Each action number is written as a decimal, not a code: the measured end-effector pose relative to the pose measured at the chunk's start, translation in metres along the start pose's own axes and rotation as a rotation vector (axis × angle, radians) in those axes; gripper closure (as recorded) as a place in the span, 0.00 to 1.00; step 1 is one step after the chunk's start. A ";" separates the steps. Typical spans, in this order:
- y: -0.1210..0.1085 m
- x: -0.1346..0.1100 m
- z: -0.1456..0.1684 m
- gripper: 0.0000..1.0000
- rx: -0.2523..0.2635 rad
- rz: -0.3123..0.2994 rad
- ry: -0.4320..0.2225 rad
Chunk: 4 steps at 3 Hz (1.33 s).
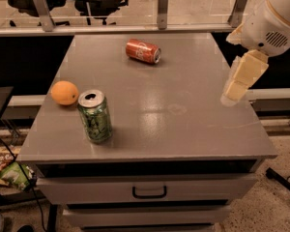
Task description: Place coke can upright
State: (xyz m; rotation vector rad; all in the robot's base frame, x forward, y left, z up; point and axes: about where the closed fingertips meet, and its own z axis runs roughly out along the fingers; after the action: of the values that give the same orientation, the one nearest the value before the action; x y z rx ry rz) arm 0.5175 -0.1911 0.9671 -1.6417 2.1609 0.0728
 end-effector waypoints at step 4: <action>-0.118 -0.078 0.102 0.00 -0.028 0.097 0.046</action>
Offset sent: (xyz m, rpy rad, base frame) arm 0.1372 0.0517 -0.0230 -0.0074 0.0346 -0.0420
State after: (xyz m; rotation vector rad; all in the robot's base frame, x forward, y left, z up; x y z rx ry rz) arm 0.6741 -0.1260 0.9270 -1.5680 2.2834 0.0950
